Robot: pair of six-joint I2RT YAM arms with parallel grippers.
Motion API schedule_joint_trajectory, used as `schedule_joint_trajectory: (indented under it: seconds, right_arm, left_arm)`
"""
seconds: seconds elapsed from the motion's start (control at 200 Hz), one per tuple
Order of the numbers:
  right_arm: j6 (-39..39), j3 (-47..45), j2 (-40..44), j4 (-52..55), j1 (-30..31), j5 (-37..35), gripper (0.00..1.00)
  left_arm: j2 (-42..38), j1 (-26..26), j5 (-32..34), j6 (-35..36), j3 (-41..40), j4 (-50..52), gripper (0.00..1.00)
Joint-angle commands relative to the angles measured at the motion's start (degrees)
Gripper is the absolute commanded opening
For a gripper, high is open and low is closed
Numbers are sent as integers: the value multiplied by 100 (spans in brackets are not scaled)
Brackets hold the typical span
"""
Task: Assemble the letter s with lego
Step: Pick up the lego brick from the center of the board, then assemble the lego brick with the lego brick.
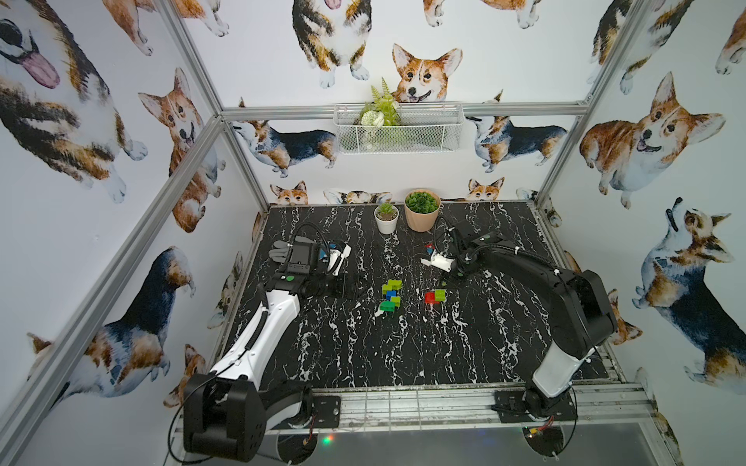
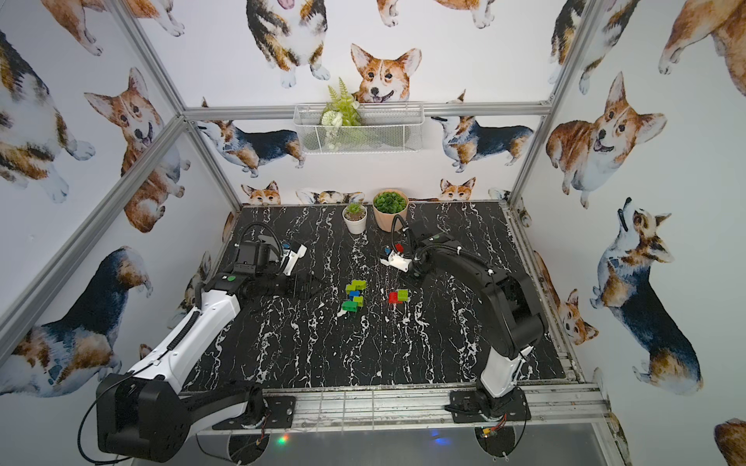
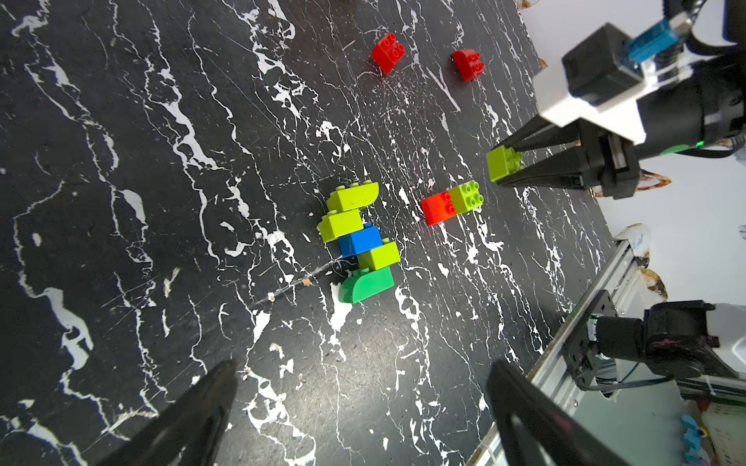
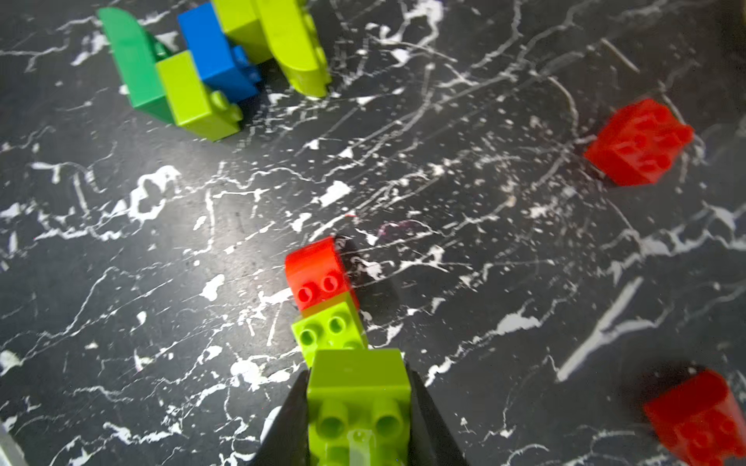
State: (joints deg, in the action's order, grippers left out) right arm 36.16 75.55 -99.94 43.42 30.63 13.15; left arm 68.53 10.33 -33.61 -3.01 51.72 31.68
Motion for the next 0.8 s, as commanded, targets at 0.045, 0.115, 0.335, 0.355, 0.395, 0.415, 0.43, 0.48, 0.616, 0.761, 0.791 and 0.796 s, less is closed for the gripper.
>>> schedule_joint_trajectory:
  seconds: [0.045, 0.115, 0.335, 0.355, 0.395, 0.415, 0.43, 0.48, 0.616, 0.761, 0.791, 0.796]
  right_arm:
    - [970, 280, -271, 651, 362, -30, 22]
    - [1110, 327, -362, 670, 430, -101, 24]
    - [1465, 358, -498, 565, 522, -377, 23]
    - [1500, 358, -507, 556, 525, -405, 23]
    - [1536, 346, -507, 502, 523, -409, 23]
    - [1557, 334, -492, 474, 525, -395, 23]
    - [1567, 330, -491, 456, 527, -380, 23]
    - [1587, 317, -490, 399, 524, -311, 22]
    - [1658, 320, -605, 378, 523, -365, 21]
    - [1700, 316, -666, 270, 525, -296, 21]
    - [1687, 312, -683, 241, 523, -303, 20]
    - [1685, 316, -688, 235, 523, -303, 20]
  left_arm:
    - [-103, 1, 32, 116, -48, 101, 100]
    - [-116, -4, 30, 116, -50, 119, 100]
    - [-165, -2, 70, 124, -77, 144, 100]
    - [-165, -4, 65, 122, -76, 147, 100]
    - [-157, -4, 73, 133, -75, 153, 100]
    - [-156, -1, 76, 129, -82, 154, 100]
    - [-156, -4, 74, 133, -83, 148, 100]
    - [-147, -4, 78, 133, -84, 151, 100]
    - [-114, -2, 74, 134, -76, 141, 100]
    - [-86, -4, 73, 142, -75, 148, 100]
    - [-86, 0, 74, 150, -76, 148, 100]
    - [-86, -2, 74, 151, -75, 146, 100]
